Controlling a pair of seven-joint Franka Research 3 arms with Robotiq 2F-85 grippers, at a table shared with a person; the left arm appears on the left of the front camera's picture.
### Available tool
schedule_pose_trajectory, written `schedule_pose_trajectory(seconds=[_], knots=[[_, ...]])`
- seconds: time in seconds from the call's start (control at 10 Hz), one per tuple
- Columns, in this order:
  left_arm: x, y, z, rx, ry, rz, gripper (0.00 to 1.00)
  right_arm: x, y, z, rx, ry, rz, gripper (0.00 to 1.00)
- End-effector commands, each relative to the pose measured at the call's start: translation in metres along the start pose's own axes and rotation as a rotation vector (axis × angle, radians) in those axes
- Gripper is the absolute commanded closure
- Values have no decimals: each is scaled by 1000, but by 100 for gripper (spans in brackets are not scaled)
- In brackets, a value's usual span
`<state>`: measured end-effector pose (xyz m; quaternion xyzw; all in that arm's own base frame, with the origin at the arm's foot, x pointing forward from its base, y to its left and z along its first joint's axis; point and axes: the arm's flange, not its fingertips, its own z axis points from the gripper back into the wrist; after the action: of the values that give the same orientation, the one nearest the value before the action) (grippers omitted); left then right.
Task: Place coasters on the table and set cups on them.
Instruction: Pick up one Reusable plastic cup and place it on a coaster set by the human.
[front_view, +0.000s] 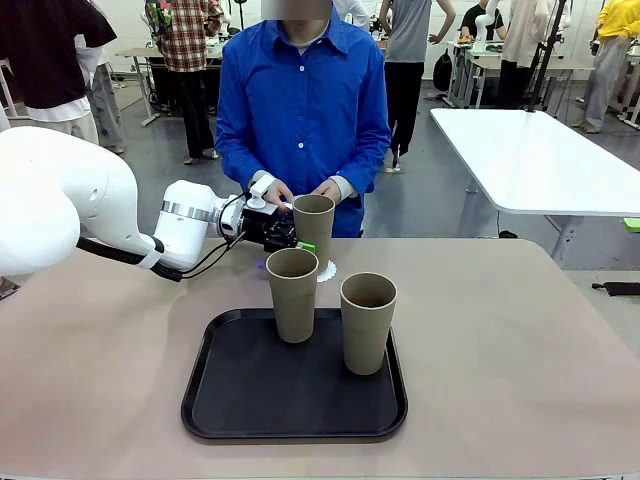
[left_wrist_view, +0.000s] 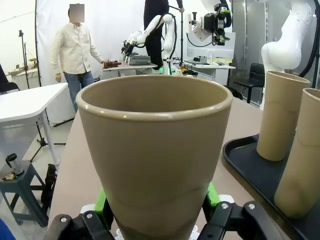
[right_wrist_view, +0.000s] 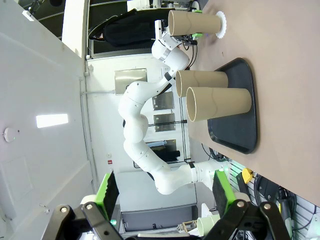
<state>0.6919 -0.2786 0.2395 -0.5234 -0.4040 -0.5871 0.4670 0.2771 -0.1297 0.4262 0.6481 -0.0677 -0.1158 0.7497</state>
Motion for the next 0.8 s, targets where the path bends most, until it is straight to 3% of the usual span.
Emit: schedule_pose_trajectory(seconds=[0.0, 0.7], knots=[[2, 9, 1, 20, -31, 19, 15, 0, 1, 0, 6, -3, 4, 0], [0, 7, -6, 4, -15, 26, 15, 0, 1, 0, 6, -3, 4, 0]])
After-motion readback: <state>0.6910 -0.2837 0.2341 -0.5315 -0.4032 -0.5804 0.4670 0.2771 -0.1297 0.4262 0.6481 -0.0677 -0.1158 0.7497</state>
